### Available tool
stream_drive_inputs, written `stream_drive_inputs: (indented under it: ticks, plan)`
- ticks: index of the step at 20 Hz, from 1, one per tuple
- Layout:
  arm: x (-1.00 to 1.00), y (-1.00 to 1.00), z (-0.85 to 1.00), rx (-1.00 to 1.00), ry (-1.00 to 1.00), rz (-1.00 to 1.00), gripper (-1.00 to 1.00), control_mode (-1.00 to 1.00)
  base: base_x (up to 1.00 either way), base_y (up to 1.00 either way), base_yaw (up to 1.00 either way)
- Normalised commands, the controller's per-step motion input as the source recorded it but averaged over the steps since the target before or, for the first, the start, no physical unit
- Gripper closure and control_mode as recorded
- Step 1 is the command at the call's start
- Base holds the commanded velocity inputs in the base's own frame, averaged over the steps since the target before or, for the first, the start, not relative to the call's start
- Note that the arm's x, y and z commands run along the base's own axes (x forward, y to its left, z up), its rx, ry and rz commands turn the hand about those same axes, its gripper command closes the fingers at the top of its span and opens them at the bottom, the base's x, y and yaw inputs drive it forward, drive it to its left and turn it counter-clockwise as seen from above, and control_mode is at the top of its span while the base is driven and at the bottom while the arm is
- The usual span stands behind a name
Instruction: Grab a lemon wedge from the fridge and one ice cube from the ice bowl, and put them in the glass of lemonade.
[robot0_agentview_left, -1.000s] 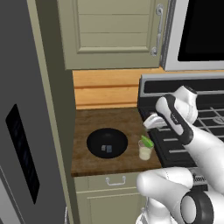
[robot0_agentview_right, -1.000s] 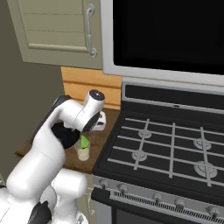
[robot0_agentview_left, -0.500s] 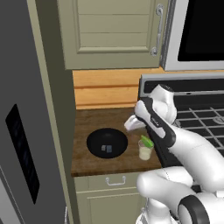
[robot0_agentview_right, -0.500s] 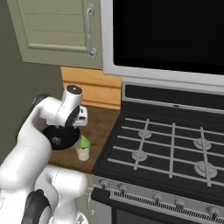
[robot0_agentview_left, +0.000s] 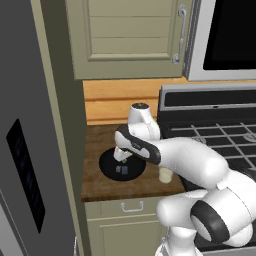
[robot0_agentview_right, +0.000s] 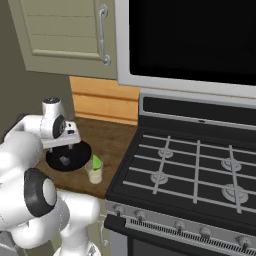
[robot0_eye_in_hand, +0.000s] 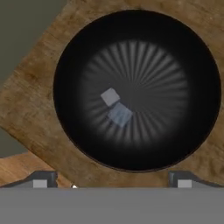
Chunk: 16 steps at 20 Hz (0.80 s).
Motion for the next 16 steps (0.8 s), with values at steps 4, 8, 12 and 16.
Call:
stream_drive_inputs:
  ticks: [4, 8, 12, 16]
  plan:
    - [0.38, 0.00, -0.20, -0.03, 0.05, 0.00, -1.00, -1.00, 0.00, 0.00, 0.00]
    - [0.38, 0.00, -0.29, 0.00, 0.04, 0.00, -1.00, -1.00, 0.00, 0.00, 0.00]
    - [0.41, 0.00, -0.53, 0.00, 0.04, 0.01, -1.00, -1.00, 0.00, 0.00, 0.00]
    - [0.24, 0.00, -0.55, 0.00, 0.02, 0.02, -1.00, -1.00, 0.00, 0.00, 0.00]
